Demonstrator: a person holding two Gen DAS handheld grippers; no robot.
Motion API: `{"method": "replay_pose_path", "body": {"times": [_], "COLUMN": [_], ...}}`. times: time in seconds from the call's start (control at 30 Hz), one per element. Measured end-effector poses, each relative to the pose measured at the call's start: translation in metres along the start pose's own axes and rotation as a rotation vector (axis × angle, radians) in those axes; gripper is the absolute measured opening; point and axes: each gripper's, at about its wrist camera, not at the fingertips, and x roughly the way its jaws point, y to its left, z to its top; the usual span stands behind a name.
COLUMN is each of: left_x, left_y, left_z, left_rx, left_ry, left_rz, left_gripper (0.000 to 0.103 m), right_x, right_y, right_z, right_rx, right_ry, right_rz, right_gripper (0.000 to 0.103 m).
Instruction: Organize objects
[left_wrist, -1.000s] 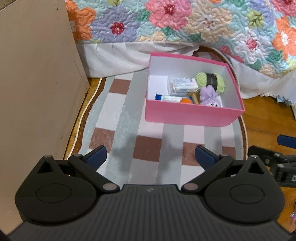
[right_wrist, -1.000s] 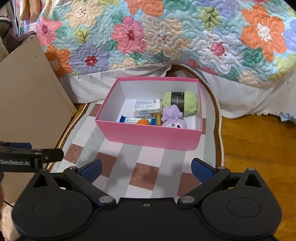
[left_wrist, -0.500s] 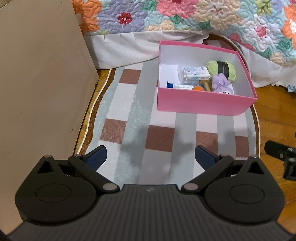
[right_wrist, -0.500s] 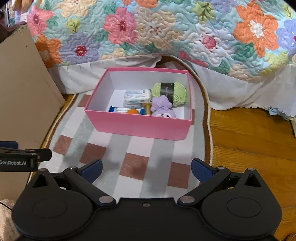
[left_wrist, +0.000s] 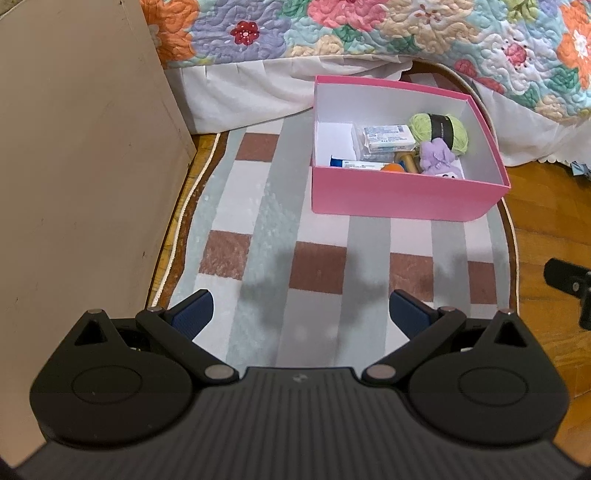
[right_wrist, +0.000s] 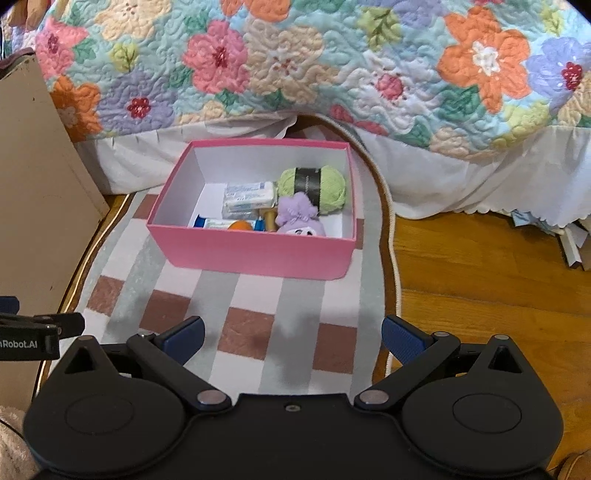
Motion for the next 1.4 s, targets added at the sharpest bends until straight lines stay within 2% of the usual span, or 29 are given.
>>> {"method": "replay_pose_path", "body": {"times": [1.4], "left_x": [-0.012], "left_y": [0.007], "left_z": [-0.009], "left_rx": [-0.007], "left_ry": [0.006], "left_rz": [0.005], "left_gripper": [0.103], "right_x": [-0.005], "right_y": [-0.001], "right_z": [-0.008], "right_rx": [-0.029], "right_ry": [0.019], "right_rz": [-0.021], "right_gripper": [0.103]}}
